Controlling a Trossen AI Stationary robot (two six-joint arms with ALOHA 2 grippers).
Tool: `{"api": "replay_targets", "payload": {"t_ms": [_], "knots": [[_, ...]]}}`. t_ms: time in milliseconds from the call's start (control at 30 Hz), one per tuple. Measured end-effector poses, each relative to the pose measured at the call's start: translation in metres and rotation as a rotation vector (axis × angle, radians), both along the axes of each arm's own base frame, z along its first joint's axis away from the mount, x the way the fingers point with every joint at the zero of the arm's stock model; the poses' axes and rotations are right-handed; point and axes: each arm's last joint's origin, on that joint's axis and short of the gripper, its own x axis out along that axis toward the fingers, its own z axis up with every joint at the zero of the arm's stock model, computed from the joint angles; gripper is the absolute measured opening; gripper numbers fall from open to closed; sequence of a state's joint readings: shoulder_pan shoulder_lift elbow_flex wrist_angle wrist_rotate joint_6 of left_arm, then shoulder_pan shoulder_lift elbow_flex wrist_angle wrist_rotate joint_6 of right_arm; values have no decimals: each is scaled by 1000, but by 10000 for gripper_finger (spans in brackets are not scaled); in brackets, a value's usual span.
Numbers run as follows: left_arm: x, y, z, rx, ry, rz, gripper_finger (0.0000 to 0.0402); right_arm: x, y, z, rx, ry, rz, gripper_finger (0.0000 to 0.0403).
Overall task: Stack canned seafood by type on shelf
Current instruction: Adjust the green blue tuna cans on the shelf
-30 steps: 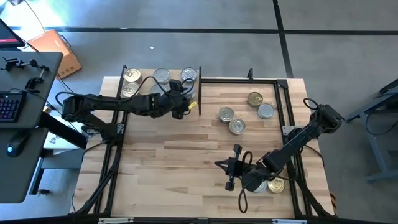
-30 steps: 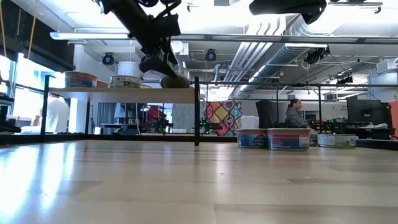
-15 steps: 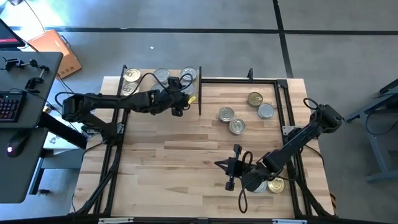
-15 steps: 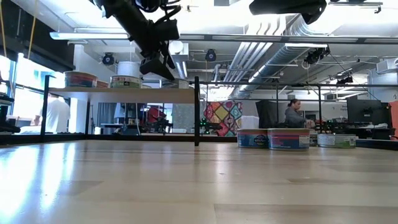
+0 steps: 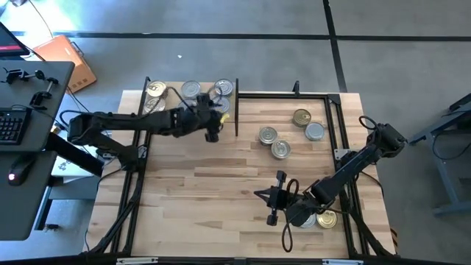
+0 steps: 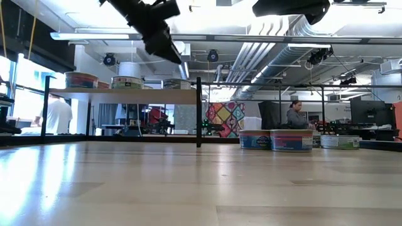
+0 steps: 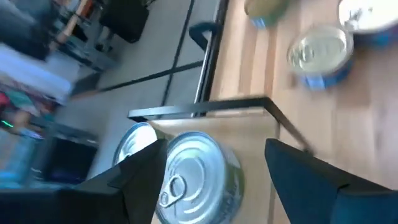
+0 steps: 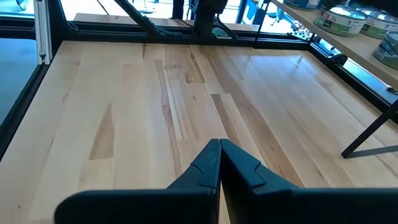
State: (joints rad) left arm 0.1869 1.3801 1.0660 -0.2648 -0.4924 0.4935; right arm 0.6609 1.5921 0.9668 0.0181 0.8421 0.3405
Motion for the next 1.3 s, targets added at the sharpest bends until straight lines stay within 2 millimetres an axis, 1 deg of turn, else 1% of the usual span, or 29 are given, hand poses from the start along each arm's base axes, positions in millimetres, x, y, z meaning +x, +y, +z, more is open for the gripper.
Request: {"api": "replay_targets", "payload": {"t_ms": [67, 167, 200, 267, 333, 400, 500, 567, 667, 800, 900, 1300], "knots": [[0, 11, 14, -63, -85, 36, 244, 0, 0, 0, 0, 0, 0, 0], [-1, 36, 32, -133, -181, 79, 207, 0, 0, 0, 0, 0, 0, 0], [-1, 45, 36, -158, -200, 79, 191, 0, 0, 0, -1, 0, 1, 0], [-3, 65, 39, -222, -222, 79, 156, 0, 0, 0, 0, 0, 0, 0], [-2, 84, 39, -276, -252, 82, 117, 0, 0, 0, 0, 0, 0, 0], [-2, 100, 33, -312, -248, 109, 78, 0, 0, 0, 0, 0, 0, 0], [1, 120, 16, -342, -201, 159, 22, 0, 0, 0, 0, 0, 0, 0], [4, 128, 5, -355, -165, 180, 6, 0, 0, 0, 0, 0, 0, 0], [7, 135, -8, -368, -124, 209, 12, 0, 0, 0, -3, 3, 1, 0], [8, 136, -19, -394, -70, 224, 7, 0, 0, -1, -3, 7, 3, 0], [8, 135, -20, -400, -59, 224, 1, 0, 0, -1, -3, 7, 3, 0], [13, 125, -20, -406, -37, 187, 1, 0, 0, -1, -3, 7, 3, 0]]}}
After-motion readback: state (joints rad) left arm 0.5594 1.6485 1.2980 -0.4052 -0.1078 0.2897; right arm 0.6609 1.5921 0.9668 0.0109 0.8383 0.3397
